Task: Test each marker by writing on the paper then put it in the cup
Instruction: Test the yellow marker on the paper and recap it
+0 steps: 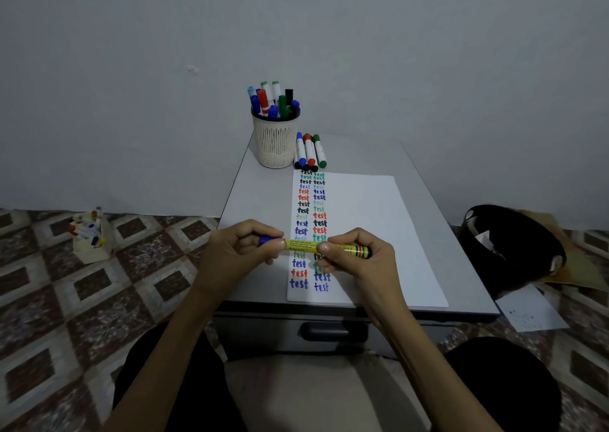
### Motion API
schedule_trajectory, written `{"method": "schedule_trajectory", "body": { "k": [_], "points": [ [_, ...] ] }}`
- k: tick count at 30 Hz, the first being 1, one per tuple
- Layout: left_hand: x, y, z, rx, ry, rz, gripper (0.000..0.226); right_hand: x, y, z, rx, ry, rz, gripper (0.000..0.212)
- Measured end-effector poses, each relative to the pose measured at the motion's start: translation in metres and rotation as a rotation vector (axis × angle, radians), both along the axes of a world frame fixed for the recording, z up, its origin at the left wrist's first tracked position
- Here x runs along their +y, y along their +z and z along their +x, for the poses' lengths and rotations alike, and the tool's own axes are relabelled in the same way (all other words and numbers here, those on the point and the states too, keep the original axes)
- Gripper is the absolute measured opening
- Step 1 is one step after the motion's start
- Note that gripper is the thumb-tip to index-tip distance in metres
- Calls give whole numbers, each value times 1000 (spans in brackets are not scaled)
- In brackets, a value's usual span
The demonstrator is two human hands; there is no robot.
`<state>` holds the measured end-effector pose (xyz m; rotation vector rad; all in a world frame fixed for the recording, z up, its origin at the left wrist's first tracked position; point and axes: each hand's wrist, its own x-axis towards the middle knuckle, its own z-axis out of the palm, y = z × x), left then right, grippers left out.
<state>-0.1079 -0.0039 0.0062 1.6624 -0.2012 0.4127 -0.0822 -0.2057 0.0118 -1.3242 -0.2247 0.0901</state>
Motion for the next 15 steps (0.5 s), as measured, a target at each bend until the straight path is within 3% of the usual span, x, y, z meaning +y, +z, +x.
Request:
{"method": "schedule_trajectory", "body": {
  "k": [3, 6, 9, 13, 15],
  "points": [
    [2, 0, 1, -5, 47, -6, 18, 2, 1, 3, -157, -83, -186, 18],
    [5, 0, 3, -57, 114, -1, 16, 6, 7, 11, -490, -150, -571, 20],
    [5, 2, 2, -103, 115, 51, 17, 16, 19, 22, -784, -45, -986, 29],
    [7, -2, 6, 18, 147, 116, 41, 28, 35, 53, -1090, 27, -1187, 19],
    [3, -5, 10, 111, 108, 231, 59, 33, 47, 78, -1077, -1, -1202, 16]
  ]
}}
